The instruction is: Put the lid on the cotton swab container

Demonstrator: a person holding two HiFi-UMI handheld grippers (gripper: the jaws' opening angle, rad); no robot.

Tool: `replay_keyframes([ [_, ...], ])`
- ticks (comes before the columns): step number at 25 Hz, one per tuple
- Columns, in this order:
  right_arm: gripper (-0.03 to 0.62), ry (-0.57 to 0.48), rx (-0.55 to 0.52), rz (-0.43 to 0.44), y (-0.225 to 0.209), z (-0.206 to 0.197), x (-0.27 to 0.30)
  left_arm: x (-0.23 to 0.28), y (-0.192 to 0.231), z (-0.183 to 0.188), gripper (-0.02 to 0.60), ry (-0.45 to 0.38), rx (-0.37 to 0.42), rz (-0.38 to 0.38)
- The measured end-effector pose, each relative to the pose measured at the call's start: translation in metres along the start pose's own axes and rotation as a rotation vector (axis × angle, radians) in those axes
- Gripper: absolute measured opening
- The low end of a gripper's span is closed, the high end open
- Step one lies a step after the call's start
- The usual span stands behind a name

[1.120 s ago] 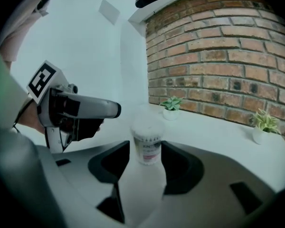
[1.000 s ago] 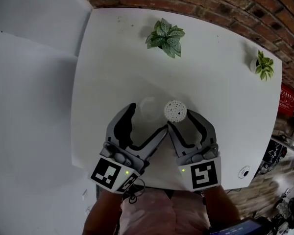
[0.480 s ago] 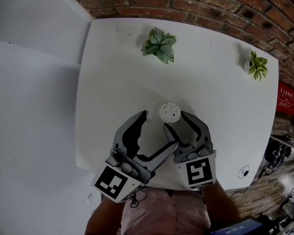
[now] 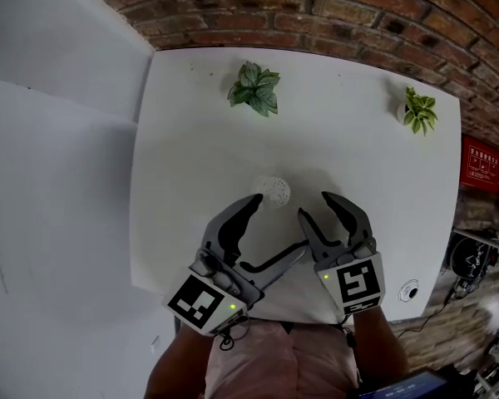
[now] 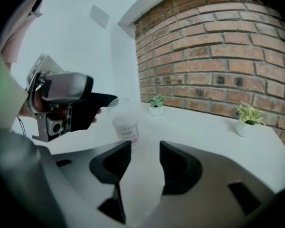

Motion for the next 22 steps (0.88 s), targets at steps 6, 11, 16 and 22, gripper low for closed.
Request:
replay_keyframes([
  [6,0.178,-0.064,0.047,-0.061,-0.028,0.015,-0.020,0.010,-0.003,-0.011,0.388,0.061,0.001,-0.053],
  [11,0.181,-0.139,0.044,-0.012,-0.033,0.043,-0.018,0.012,-0.003,-0.014,0.387,0.068,0.000,-0.068],
  [16,0.187,-0.173,0.010,0.084,-0.030,0.058,-0.004,0.011,-0.002,-0.014,0.387,0.074,0.010,-0.082],
  [22,0.193,-0.119,0.014,0.198,-0.023,0.060,0.014,0.012,0.001,-0.013,0.385,0.082,0.024,-0.106],
])
Point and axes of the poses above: the fingertips, and each gripper's own axes: x forward along the fingers, y to its left, z out of its top, the point moved 10 cm from there along -x, backward along the fingers, and after that the axes turned 8 degrees about -x, right-handed, at the moved point
